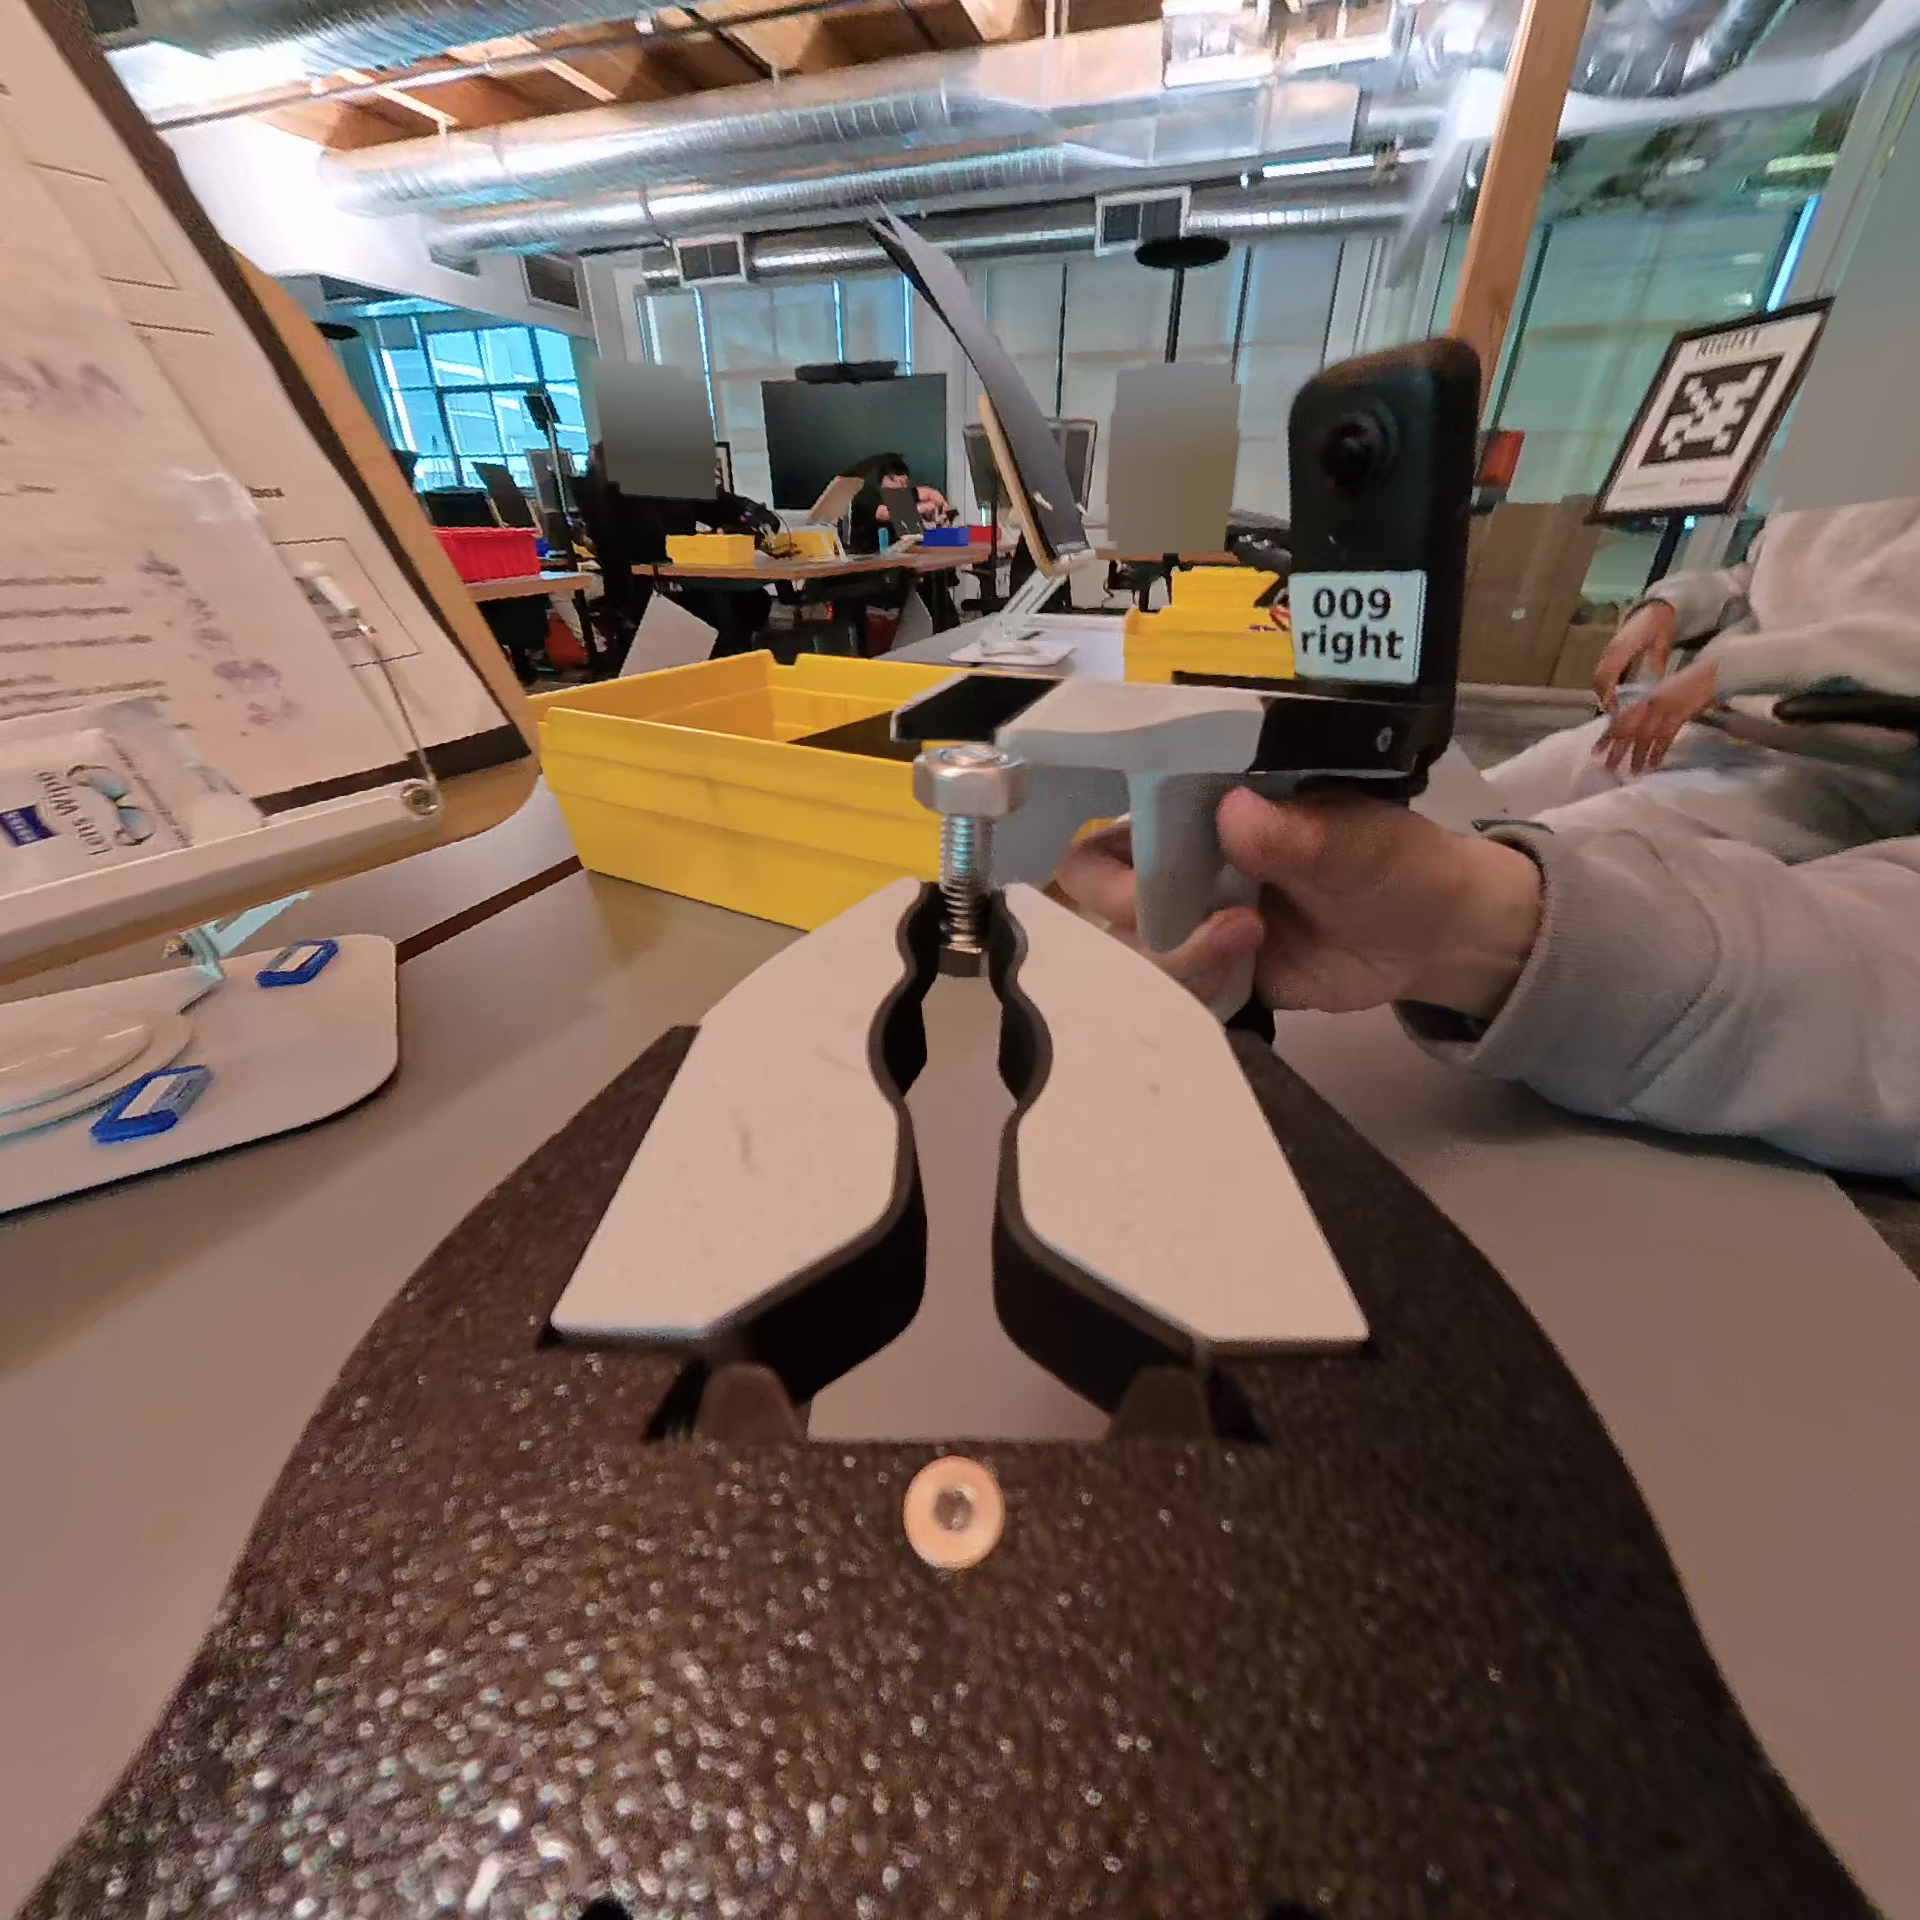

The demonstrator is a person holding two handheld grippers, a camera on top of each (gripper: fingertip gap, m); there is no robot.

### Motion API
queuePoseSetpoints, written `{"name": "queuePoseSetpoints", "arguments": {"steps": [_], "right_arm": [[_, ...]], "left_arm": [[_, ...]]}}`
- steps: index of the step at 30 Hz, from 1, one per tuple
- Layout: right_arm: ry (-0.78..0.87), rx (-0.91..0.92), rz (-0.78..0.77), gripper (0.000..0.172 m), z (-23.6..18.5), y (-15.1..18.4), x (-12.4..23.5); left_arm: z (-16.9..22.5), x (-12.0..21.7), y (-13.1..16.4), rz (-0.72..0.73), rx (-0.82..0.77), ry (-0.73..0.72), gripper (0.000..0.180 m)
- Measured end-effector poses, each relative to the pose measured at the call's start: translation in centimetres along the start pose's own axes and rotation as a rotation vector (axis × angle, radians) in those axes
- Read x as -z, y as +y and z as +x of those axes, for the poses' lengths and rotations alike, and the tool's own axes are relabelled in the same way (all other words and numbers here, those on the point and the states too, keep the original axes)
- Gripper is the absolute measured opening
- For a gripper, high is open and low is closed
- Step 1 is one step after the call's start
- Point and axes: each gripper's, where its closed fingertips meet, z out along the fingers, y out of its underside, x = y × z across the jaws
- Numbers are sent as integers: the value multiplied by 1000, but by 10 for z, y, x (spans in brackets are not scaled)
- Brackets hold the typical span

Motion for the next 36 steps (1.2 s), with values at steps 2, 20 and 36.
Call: {"name": "queuePoseSetpoints", "arguments": {"steps": [2, 20, 36], "right_arm": [[-41, 2, -13, 37, -3, 0, 1], [-59, -9, 49, 39, -6, -10, 3], [0, -36, 21, 36, 6, -5, 4]], "left_arm": [[-3, 2, 0, -5, 5, -11, 8], [-2, -1, 2, -1, 28, -13, 8], [-3, 0, -2, 29, 29, -32, 8]]}}
